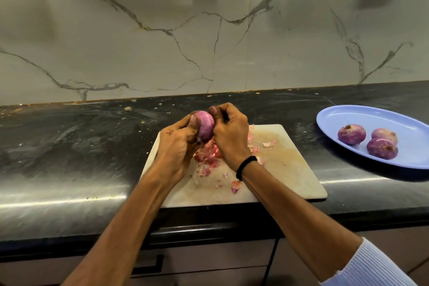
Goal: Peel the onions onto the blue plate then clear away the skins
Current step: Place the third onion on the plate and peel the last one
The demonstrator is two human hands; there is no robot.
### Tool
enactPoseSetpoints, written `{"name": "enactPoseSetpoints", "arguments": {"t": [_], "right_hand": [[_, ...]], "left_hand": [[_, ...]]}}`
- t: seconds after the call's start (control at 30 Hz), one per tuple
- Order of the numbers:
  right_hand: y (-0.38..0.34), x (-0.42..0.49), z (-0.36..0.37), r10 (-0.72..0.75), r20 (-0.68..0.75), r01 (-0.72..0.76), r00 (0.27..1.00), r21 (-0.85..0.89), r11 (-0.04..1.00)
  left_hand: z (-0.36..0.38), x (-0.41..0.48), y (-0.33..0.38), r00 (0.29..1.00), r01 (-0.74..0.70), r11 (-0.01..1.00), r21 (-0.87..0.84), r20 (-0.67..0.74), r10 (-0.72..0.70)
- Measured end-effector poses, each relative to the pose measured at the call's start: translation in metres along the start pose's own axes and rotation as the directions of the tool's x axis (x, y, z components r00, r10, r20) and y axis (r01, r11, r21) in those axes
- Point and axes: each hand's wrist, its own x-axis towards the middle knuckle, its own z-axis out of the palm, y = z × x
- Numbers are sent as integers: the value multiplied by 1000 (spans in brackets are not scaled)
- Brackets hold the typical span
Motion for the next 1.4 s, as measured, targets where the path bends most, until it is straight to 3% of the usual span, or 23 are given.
{"name": "enactPoseSetpoints", "arguments": {"t": [0.2, 0.33, 0.5, 0.77, 1.07, 1.23, 1.4], "right_hand": [[-3, 3, -2, 74, 64, -81, 995, 107, 991], [-8, -1, -8, 4, 178, -36, 984, 175, 984], [-5, -2, -6, -164, 180, 156, 970, 57, 986], [-2, -6, 0, -187, 60, 188, 981, -27, 982], [7, -5, 2, -290, -19, 281, 957, -197, 939], [5, 1, -1, -150, -19, 145, 988, -166, 975], [4, 10, -11, 96, -29, -93, 995, 80, 992]], "left_hand": [[3, 0, 12, 996, 66, 987, -149, -43, -73], [3, -2, 18, 992, 82, 970, -229, -76, -102], [-5, 1, 15, 988, 76, 982, -171, -117, -96], [-7, 2, 7, 999, -2, 999, 43, -37, 4], [-7, 2, 0, 999, 45, 991, 123, -5, -45], [-1, 0, 3, 998, 61, 995, 77, 24, -63], [-3, 1, 9, 997, 62, 998, -7, -41, -62]]}}
